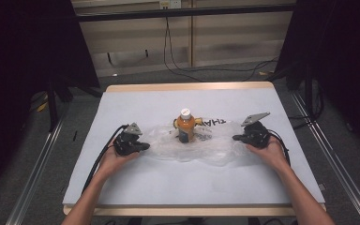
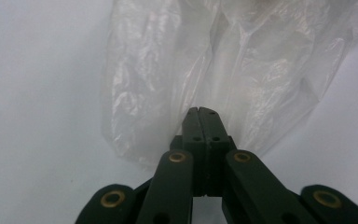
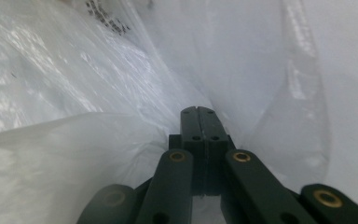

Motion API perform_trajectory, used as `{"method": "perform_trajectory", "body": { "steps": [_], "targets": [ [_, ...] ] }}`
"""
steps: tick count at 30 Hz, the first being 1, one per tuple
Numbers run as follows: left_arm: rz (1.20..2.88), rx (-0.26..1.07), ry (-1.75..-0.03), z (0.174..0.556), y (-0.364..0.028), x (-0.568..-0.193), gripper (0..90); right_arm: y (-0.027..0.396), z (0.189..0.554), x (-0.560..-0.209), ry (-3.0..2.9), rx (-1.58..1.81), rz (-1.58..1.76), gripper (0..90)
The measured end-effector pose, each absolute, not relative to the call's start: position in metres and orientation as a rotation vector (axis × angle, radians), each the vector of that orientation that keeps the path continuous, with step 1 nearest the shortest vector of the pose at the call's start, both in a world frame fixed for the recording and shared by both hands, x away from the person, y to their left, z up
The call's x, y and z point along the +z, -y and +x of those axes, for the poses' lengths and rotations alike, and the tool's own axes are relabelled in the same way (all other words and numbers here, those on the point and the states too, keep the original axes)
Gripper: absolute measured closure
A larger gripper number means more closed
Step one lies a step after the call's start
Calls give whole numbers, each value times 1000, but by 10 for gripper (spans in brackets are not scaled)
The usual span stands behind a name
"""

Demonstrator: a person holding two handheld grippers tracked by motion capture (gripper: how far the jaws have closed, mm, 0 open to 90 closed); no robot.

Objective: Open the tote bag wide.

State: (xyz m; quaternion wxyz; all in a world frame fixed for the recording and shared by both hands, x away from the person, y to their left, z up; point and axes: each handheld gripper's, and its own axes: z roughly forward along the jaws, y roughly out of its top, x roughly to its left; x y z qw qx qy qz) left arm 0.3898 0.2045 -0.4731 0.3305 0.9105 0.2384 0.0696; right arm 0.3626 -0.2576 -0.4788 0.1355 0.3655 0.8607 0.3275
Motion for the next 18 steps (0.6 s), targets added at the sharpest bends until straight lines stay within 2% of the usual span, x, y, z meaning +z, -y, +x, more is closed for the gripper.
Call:
{"method": "perform_trajectory", "body": {
  "steps": [7,12,18],
  "targets": [
    [2398,185,-628,389,-210,-471,900,266,359,-478,-2484,942,1098,900],
    [2309,130,-651,390,-214,-471,900,261,361,-472,-2486,1012,1110,900],
    [2224,151,-625,385,-212,-452,900,241,363,-449,-2471,1152,1035,900]
  ]
}}
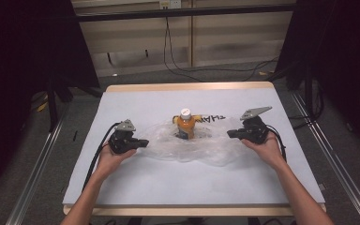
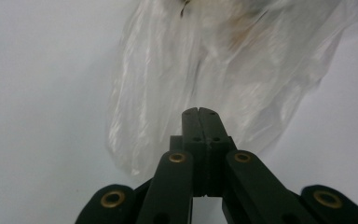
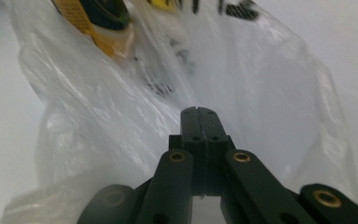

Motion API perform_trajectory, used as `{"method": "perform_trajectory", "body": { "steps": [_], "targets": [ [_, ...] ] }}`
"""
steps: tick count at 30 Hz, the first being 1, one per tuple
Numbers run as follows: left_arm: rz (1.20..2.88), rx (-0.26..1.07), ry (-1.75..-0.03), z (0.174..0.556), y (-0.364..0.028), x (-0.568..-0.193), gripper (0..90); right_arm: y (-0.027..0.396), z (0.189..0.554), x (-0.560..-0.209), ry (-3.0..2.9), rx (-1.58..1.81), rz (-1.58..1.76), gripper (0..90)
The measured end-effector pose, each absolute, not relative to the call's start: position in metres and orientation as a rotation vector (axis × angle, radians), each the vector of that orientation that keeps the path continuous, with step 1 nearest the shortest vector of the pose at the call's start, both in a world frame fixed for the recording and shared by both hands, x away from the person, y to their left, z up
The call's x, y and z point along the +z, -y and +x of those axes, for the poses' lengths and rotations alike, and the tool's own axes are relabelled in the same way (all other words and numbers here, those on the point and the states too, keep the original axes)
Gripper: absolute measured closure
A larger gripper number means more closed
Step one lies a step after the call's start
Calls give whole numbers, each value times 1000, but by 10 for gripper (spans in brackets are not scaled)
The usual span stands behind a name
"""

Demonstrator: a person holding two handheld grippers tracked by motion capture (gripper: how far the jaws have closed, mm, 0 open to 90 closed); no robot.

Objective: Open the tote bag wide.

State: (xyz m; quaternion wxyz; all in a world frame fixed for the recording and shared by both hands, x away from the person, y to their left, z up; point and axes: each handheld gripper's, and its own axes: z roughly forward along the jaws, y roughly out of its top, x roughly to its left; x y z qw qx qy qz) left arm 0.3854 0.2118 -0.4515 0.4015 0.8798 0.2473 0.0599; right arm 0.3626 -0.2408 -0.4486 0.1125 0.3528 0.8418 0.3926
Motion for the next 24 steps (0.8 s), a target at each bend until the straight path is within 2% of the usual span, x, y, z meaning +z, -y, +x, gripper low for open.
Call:
{"method": "perform_trajectory", "body": {
  "steps": [7,17,20,24],
  "targets": [
    [2168,162,-541,380,-195,-426,900,214,371,-434,-2506,1176,966,900],
    [2212,167,-455,399,-135,-399,900,188,397,-414,-2554,1162,943,900],
    [2229,150,-468,407,-120,-399,900,179,403,-419,-2588,1140,949,900],
    [2291,112,-473,412,-113,-420,900,170,409,-430,-2644,1076,947,900]
  ]
}}
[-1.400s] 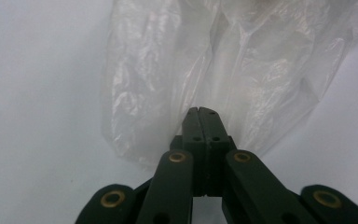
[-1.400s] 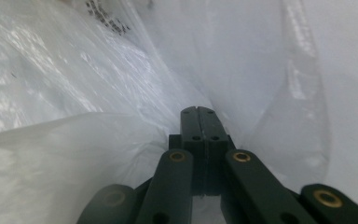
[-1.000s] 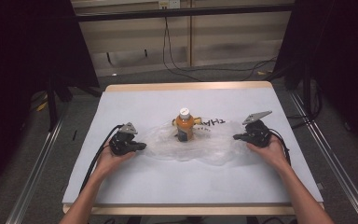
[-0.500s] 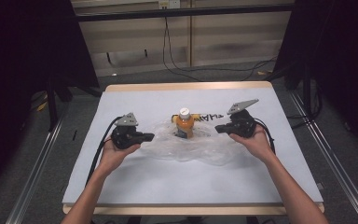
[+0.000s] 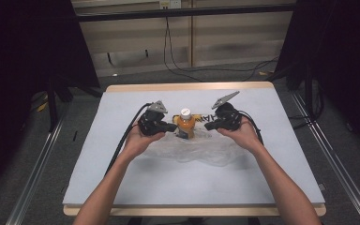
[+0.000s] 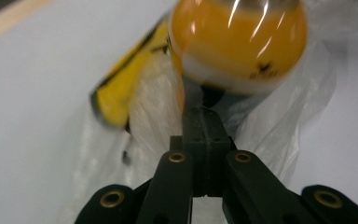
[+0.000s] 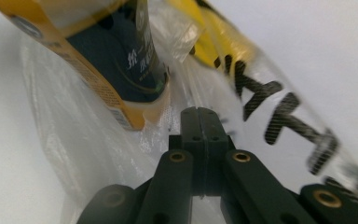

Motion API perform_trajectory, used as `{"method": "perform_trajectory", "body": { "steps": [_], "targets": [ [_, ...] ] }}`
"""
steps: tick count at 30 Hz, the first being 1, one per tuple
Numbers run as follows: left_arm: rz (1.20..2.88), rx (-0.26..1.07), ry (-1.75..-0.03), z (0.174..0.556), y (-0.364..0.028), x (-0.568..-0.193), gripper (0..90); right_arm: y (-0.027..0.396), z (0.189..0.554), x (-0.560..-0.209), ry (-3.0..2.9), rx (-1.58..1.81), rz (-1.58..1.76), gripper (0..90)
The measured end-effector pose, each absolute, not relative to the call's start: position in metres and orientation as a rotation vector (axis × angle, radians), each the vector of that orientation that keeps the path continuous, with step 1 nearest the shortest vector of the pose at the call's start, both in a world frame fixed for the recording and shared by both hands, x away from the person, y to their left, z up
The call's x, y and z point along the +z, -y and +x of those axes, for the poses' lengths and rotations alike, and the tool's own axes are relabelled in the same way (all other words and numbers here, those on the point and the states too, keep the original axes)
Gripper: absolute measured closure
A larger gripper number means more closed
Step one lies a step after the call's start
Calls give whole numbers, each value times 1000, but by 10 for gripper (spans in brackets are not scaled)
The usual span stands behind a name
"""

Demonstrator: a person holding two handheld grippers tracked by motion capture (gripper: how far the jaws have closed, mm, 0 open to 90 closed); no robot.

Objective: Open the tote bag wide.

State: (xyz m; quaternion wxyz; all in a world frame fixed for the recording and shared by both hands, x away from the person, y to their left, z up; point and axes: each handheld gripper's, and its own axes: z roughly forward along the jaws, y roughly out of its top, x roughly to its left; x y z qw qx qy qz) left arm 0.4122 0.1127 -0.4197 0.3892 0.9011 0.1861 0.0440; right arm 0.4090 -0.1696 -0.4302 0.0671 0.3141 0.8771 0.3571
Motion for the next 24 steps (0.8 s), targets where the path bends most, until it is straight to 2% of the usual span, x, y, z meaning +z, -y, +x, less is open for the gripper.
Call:
{"method": "perform_trajectory", "body": {
  "steps": [3,10,17,24],
  "targets": [
    [2363,73,-449,408,-107,-437,900,164,414,-439,-2691,1034,961,900],
    [2493,88,-397,392,-100,-466,900,149,426,-461,-2770,914,1007,900],
    [2552,118,-320,370,-105,-464,900,143,443,-468,-2751,874,1041,900],
    [2582,104,-229,339,-119,-461,900,138,478,-470,-2691,867,1114,900]
  ]
}}
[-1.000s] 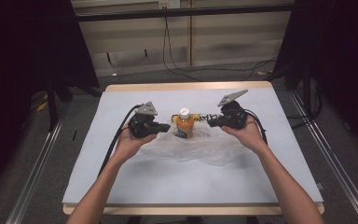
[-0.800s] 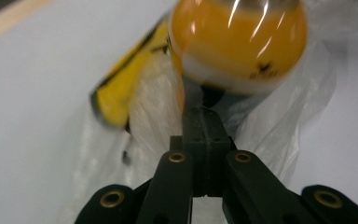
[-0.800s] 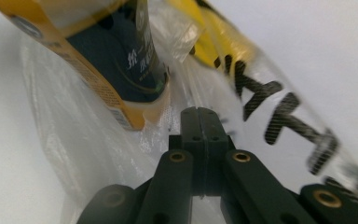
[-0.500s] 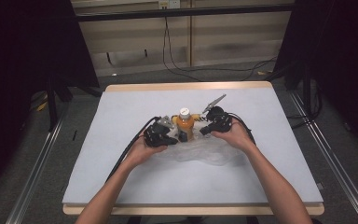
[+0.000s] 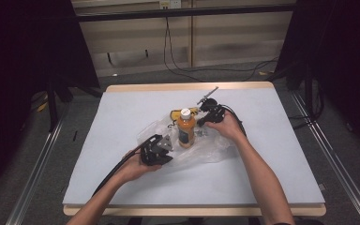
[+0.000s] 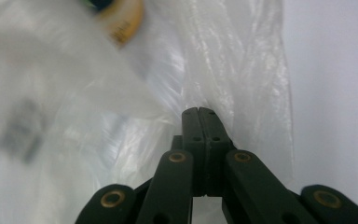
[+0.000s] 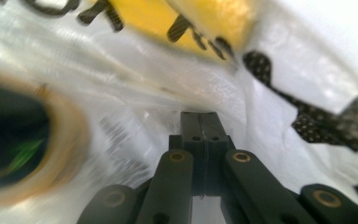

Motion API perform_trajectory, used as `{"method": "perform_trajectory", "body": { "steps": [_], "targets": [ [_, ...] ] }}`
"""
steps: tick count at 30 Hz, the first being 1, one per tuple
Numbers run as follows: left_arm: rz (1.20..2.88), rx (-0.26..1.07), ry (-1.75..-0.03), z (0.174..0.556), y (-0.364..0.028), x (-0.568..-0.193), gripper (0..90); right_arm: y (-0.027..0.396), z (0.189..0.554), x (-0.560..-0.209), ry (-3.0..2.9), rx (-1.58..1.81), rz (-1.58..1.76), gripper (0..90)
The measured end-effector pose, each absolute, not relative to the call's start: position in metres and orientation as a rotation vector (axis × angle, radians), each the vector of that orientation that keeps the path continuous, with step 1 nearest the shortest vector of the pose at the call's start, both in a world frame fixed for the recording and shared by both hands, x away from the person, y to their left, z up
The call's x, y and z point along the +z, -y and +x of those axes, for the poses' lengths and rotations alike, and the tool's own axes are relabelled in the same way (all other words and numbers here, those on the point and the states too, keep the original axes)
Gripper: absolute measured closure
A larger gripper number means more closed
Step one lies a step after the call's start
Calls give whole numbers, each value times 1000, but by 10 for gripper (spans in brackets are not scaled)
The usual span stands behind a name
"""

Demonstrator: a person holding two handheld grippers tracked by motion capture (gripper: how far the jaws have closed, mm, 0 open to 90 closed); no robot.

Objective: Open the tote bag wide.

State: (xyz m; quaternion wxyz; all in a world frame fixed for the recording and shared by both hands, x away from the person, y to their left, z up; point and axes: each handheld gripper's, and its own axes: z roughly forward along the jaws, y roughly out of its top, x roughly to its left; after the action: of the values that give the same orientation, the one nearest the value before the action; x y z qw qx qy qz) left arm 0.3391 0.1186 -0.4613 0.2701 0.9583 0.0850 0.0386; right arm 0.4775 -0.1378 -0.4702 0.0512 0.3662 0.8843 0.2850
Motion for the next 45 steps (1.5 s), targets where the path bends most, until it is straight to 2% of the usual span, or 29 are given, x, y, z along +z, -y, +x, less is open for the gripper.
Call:
{"method": "perform_trajectory", "body": {
  "steps": [10,18,24,32,45],
  "targets": [
    [2591,100,-133,300,-136,-460,900,143,513,-470,-2608,783,1225,900],
    [2579,25,-107,291,-145,-460,900,144,529,-470,-2544,726,1259,900],
    [2577,43,-120,289,-146,-460,900,144,529,-470,-2509,723,1270,900],
    [2491,19,-183,302,-147,-451,900,152,512,-444,-2544,962,1182,900],
    [2336,117,-247,327,-141,-410,900,152,456,-396,-2583,1089,942,900]
  ]
}}
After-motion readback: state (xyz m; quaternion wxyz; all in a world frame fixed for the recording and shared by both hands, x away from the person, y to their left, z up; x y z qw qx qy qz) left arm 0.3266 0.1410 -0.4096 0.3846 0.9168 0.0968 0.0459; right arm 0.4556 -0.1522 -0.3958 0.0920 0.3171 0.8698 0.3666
